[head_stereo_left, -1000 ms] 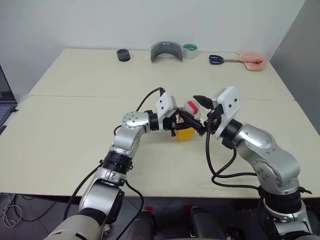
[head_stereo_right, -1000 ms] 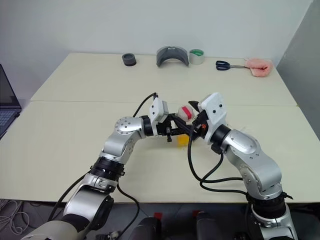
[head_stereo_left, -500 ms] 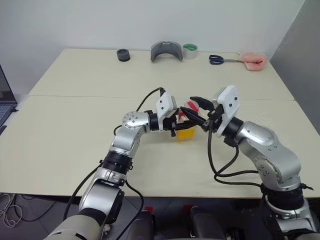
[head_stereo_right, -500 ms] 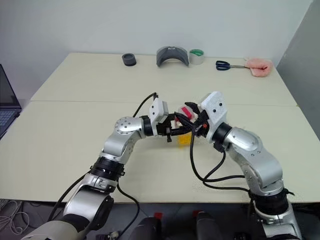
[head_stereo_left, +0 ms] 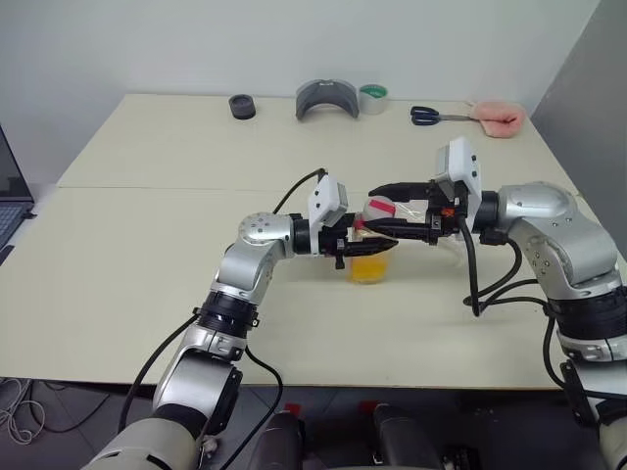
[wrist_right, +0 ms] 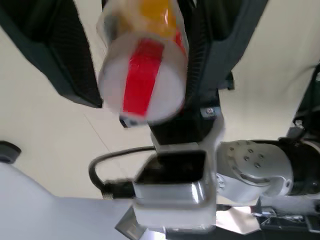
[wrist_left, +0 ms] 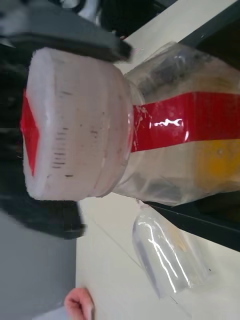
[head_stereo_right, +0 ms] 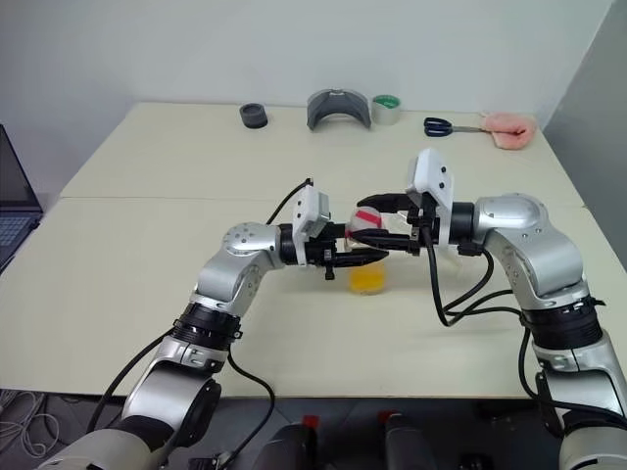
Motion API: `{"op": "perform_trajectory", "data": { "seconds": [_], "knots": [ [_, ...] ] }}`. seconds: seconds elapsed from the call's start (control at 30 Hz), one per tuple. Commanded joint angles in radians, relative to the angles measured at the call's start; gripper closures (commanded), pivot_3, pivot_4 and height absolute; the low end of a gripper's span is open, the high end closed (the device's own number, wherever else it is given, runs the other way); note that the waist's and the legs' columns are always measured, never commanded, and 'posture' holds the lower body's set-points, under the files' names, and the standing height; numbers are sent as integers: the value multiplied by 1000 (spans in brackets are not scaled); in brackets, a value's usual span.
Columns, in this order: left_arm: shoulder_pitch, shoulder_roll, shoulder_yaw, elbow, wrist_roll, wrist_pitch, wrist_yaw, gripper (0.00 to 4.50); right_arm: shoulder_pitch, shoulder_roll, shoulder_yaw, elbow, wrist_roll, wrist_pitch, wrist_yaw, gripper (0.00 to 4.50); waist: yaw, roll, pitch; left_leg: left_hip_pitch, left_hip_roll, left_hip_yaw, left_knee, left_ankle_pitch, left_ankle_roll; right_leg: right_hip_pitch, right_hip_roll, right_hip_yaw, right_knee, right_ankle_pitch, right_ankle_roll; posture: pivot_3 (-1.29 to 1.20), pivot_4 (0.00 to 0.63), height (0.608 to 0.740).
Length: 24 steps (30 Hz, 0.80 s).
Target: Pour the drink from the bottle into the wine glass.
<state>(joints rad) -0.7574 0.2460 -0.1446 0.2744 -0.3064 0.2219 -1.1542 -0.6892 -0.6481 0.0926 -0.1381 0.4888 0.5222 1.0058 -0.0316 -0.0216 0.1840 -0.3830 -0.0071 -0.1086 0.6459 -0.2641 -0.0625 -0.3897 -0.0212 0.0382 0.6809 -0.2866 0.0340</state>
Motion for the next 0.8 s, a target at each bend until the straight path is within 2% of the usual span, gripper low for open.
{"op": "perform_trajectory", "data": {
  "seconds": [0.03, 0.1, 0.2, 0.33, 0.4, 0.63, 0.8],
  "knots": [
    [-2, -4, 29, -64, -41, 12, 20, 2739, 65, -17, -128, -162, 77, 102, -106, 257, 1, 0, 0, 0, 0, 0, 0, 0, 0, 0, 0, 0, 0, 0, 0, 0, 150, 740],
    [0, -2, 31, -63, -44, 18, 24, 2739, 124, -7, -185, -274, 127, 172, -185, 228, 2, 0, 0, -1, 1, -1, 0, 0, 0, 0, 0, 0, 0, 0, 0, 0, 150, 740],
    [-2, -3, 31, -49, -40, 18, 25, 2739, 229, 92, -214, -479, 133, 242, -412, 228, 1, 0, 0, -1, 0, -1, -1, 0, 0, -1, 0, 0, 0, 0, 0, 0, 150, 740],
    [-13, -6, 26, -24, -27, 8, 25, 2739, 294, 226, -161, -605, 96, 280, -616, 228, -3, 1, 0, 0, 1, 0, 0, 0, 0, -1, 1, 1, 1, 0, 0, 0, 150, 740],
    [-21, -9, 23, -7, -16, -4, 28, 2739, 299, 267, -96, -622, 17, 266, -698, 228, -3, 1, 0, 1, 1, 0, 0, 0, 0, -1, 2, 1, 1, 0, 0, 0, 150, 740],
    [-39, -18, 8, 37, 0, -42, 20, 2739, 270, 324, 20, -573, -120, 233, -788, 228, -1, 1, 0, 0, 0, 0, 0, 0, 0, -1, 1, 1, 0, 0, 0, 0, 150, 740],
    [-36, -18, 3, 36, 3, -51, 19, 2739, 257, 366, 30, -536, -160, 207, -809, 228, -1, 1, 0, 0, 0, 0, -1, 0, 0, -1, 1, 1, 0, 0, 0, 0, 150, 740]
  ]
}}
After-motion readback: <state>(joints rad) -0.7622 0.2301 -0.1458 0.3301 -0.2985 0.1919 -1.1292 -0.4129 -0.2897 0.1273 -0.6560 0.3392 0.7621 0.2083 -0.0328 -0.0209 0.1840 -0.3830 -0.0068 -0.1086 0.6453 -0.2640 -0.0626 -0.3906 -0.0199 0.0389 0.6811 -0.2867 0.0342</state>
